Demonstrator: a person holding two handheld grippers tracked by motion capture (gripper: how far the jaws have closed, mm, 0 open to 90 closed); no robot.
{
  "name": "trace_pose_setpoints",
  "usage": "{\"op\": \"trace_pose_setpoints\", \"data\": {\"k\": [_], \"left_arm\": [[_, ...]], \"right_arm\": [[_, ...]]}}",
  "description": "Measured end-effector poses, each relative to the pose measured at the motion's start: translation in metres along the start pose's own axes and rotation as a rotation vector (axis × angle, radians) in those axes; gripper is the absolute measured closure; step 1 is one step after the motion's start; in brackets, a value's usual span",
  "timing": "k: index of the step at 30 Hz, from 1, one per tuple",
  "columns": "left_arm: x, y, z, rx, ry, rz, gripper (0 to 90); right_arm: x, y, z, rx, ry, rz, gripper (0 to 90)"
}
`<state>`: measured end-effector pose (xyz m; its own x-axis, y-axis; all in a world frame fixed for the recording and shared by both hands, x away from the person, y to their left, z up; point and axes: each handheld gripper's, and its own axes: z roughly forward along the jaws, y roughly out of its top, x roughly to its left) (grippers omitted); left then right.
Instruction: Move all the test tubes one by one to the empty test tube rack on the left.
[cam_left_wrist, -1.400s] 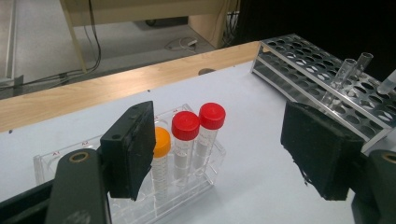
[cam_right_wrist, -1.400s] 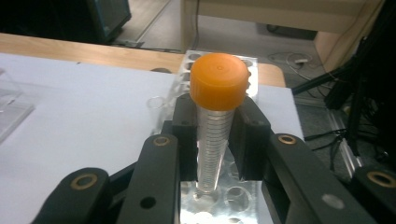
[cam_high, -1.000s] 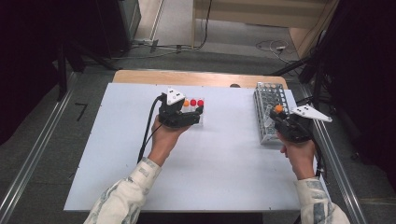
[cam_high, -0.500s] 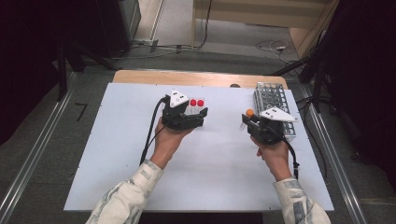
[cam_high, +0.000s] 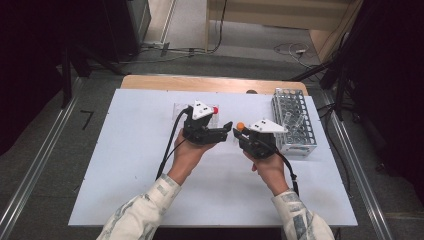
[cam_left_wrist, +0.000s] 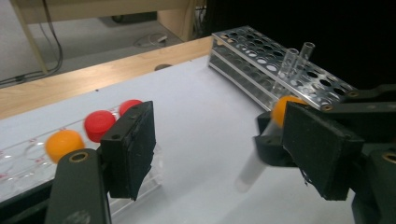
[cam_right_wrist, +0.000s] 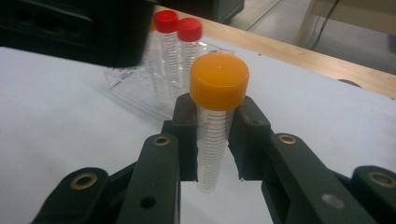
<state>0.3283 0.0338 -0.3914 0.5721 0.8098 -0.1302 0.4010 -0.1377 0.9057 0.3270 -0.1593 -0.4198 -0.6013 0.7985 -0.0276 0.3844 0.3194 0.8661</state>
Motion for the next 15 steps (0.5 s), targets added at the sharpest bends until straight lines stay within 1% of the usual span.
{"op": "trace_pose_setpoints", "data": {"k": [2,4,6,9,15], "left_arm": [[-0.002,0.0,0.001,0.0,-0.007,0.0,26.7],[-0.004,0.0,0.002,0.005,-0.02,0.004,27.4],[-0.005,-0.001,0.003,0.01,-0.041,0.004,31.2],[-0.006,-0.002,0.005,0.026,-0.072,0.008,37.7],[-0.008,-0.003,0.006,0.04,-0.091,0.026,56.1]], "right_arm": [[0.005,0.0,0.004,0.003,0.009,-0.019,70.6],[0.01,0.0,0.006,0.007,0.018,-0.027,70.6],[0.014,0.001,0.007,0.004,0.025,-0.03,70.6],[0.017,0.002,0.008,-0.004,0.031,-0.031,70.6],[0.021,0.003,0.008,-0.009,0.036,-0.038,70.6]]}}
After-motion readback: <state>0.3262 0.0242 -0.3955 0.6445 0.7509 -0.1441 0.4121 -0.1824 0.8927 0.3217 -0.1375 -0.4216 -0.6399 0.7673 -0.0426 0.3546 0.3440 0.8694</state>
